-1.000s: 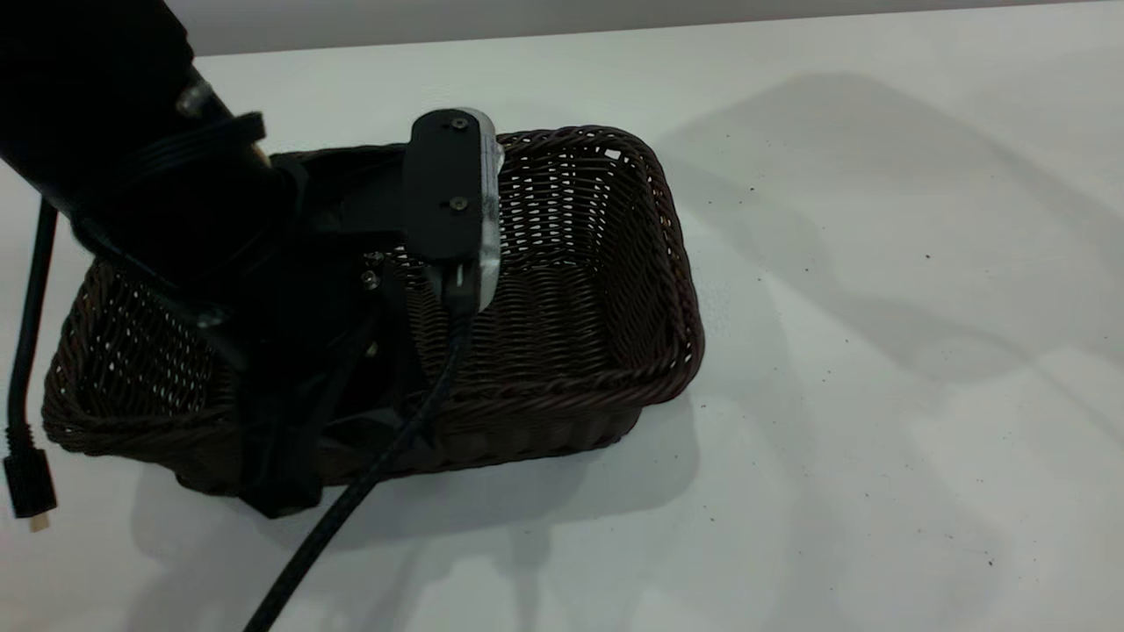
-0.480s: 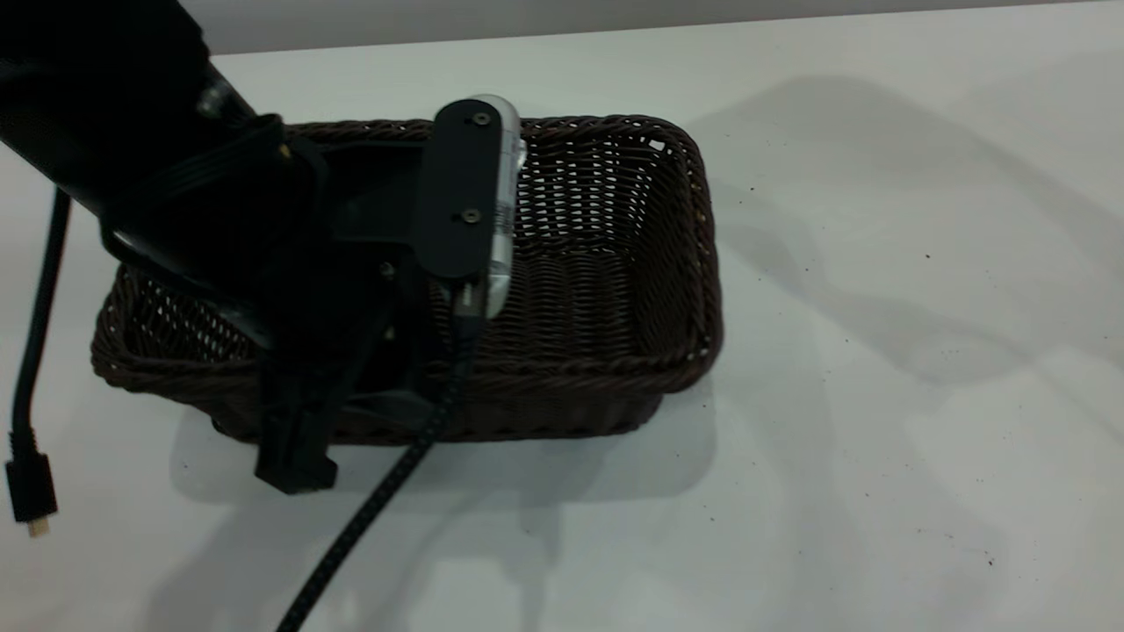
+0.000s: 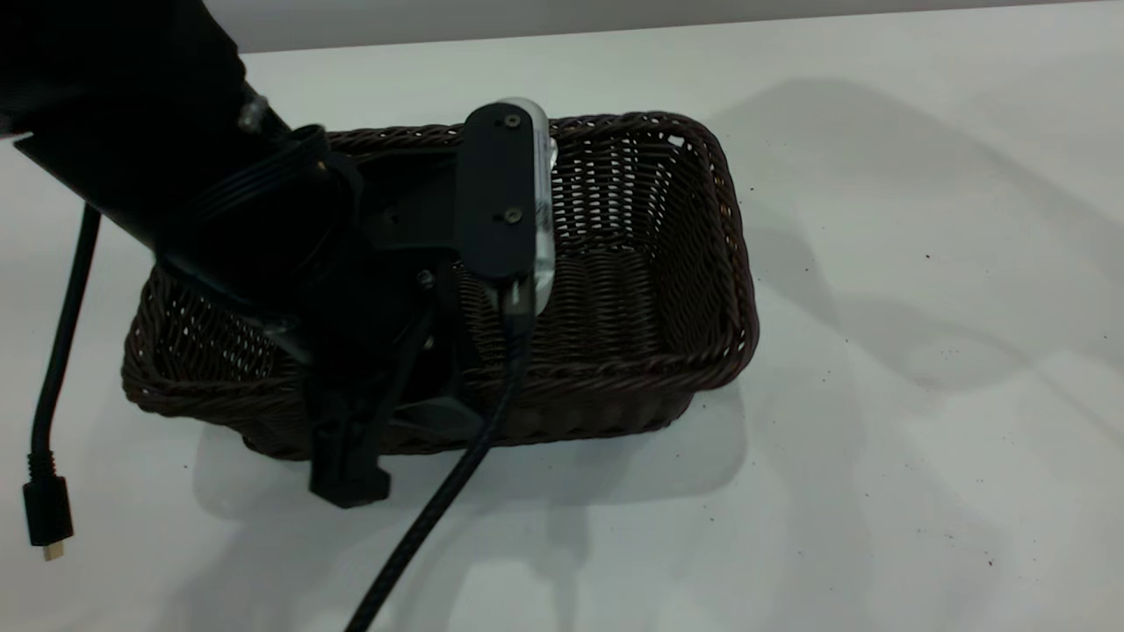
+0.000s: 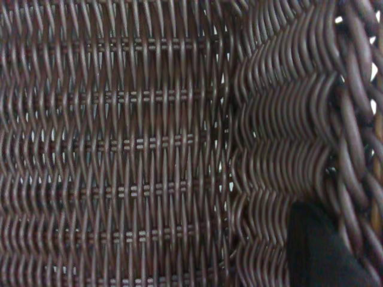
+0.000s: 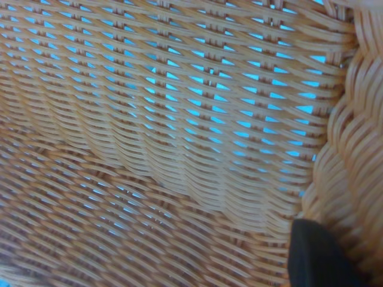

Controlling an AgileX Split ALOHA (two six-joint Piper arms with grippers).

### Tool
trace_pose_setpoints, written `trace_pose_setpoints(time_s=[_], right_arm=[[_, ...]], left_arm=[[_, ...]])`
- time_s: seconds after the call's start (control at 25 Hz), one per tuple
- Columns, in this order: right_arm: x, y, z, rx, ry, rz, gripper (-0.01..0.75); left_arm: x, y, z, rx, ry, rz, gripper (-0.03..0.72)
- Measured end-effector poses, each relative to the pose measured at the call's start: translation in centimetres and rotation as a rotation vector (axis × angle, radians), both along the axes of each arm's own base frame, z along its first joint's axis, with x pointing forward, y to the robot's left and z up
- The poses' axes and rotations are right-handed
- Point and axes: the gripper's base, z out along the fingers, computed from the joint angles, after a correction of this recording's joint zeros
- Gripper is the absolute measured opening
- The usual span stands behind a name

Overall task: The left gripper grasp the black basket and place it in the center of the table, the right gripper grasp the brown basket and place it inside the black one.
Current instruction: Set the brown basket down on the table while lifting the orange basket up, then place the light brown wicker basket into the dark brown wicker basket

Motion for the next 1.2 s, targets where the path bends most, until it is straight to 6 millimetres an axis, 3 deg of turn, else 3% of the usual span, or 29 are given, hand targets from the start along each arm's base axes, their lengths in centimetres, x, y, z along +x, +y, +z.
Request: trace_pose_setpoints(time_s=[0.24,0.4,0.6,0.8,1.04,1.2], right_arm=[[0.0,0.0,0.0,-0.001,0.000,-0.001,0.110],[0.0,0.0,0.0,-0.001,0.000,-0.001,0.110],[0.0,0.0,0.0,-0.001,0.001,-0.001,0.110],[0.8,0.0,0.7,0.007,-0.007,0.066,0.110],[2.5,-0.3,1.6,0.020,0.005,0.047,0.110],[3.7,1.1,1.9,0.006,0.016,0.127,0.110]], left_arm=[[-0.1,-0.1,0.4,-0.015,0.001,0.012,0.146],[-0.1,-0.1,0.7,-0.021,0.000,0.010,0.326],[0.4,-0.1,2.5,-0.064,-0.090,0.028,0.531],[0.2,0.0,5.6,-0.139,-0.168,0.049,0.571],[-0.7,0.6,11.1,-0.292,-0.291,0.104,0.573],[-1.9,1.6,14.9,-0.386,-0.401,0.100,0.573]])
